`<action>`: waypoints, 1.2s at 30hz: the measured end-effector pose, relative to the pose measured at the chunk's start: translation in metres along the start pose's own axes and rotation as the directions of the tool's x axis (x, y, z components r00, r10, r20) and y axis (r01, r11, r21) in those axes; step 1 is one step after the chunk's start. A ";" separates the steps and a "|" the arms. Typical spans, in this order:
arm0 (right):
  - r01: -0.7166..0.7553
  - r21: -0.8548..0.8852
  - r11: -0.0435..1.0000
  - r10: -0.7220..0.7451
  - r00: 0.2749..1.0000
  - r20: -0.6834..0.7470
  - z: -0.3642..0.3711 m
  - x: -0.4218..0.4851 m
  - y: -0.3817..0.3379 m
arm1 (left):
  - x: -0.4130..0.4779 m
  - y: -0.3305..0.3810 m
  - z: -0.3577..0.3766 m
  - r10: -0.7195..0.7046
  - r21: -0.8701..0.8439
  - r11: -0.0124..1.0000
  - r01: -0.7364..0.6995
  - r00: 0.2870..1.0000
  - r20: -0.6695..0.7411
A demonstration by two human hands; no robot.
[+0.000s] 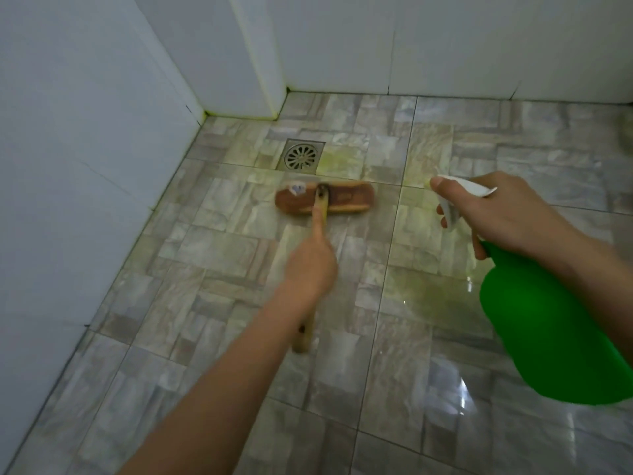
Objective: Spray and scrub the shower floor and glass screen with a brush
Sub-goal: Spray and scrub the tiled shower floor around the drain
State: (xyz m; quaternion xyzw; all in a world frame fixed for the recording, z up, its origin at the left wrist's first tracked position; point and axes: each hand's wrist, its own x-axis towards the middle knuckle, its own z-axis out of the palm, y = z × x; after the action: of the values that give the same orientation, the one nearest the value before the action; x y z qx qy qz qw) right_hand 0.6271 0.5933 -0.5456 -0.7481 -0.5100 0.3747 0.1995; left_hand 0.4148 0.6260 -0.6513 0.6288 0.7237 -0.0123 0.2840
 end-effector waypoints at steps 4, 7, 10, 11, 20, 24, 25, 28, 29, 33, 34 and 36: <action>-0.008 -0.006 1.000 0.008 1.000 0.004 0.003 -0.002 0.004 | -0.011 -0.009 0.011 0.061 0.053 0.997 -0.061 0.998 -0.002; -0.015 -0.018 1.000 0.015 1.000 0.019 0.001 -0.007 -0.001 | 0.058 0.006 -0.019 0.035 0.088 0.996 -0.030 0.998 -0.054; -0.018 -0.016 1.000 0.018 1.000 -0.022 -0.007 -0.019 -0.003 | 0.105 0.010 -0.058 0.026 0.168 0.986 -0.021 0.999 -0.033; -0.024 -0.007 1.000 0.023 0.999 -0.047 -0.011 -0.022 -0.001 | 0.110 0.008 -0.067 0.051 0.177 0.983 -0.043 0.998 -0.039; -0.126 -0.002 0.992 0.124 0.976 -0.179 -0.055 -0.096 0.054 | -0.128 -0.062 0.004 0.334 0.035 0.941 -0.337 0.941 0.056; -0.165 0.038 0.986 0.169 0.961 -0.218 -0.070 -0.116 0.081 | -0.237 -0.058 0.039 0.298 0.137 0.908 -0.397 0.839 0.455; -0.176 0.047 0.983 0.182 0.957 -0.226 -0.073 -0.119 0.087 | -0.243 -0.051 0.045 0.333 0.134 0.889 -0.439 0.818 0.469; -0.189 0.065 0.980 0.199 0.948 -0.250 -0.075 -0.123 0.093 | -0.201 -0.014 0.063 0.509 0.138 0.800 -0.584 0.783 0.359; -0.183 0.071 0.981 0.195 0.947 -0.254 -0.075 -0.122 0.092 | -0.177 0.004 0.066 0.558 0.149 0.776 -0.613 0.777 0.291; -0.172 0.098 0.980 0.192 0.947 -0.258 -0.074 -0.120 0.085 | -0.097 0.068 0.061 0.519 0.202 0.798 -0.568 0.817 0.251; -0.174 0.097 0.980 0.193 0.948 -0.253 -0.073 -0.120 0.084 | -0.096 0.067 0.060 0.506 0.214 0.800 -0.561 0.822 0.262; -0.171 0.082 0.982 0.185 0.954 -0.235 -0.073 -0.123 0.084 | -0.120 0.044 0.063 0.522 0.137 0.817 -0.560 0.819 0.237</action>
State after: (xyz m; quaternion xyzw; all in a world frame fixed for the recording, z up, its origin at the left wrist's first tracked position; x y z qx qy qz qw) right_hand 0.7094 0.4535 -0.5120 -0.8247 -0.4008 0.3126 0.2481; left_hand 0.4864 0.5029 -0.6379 0.8304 0.4787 -0.0631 0.2781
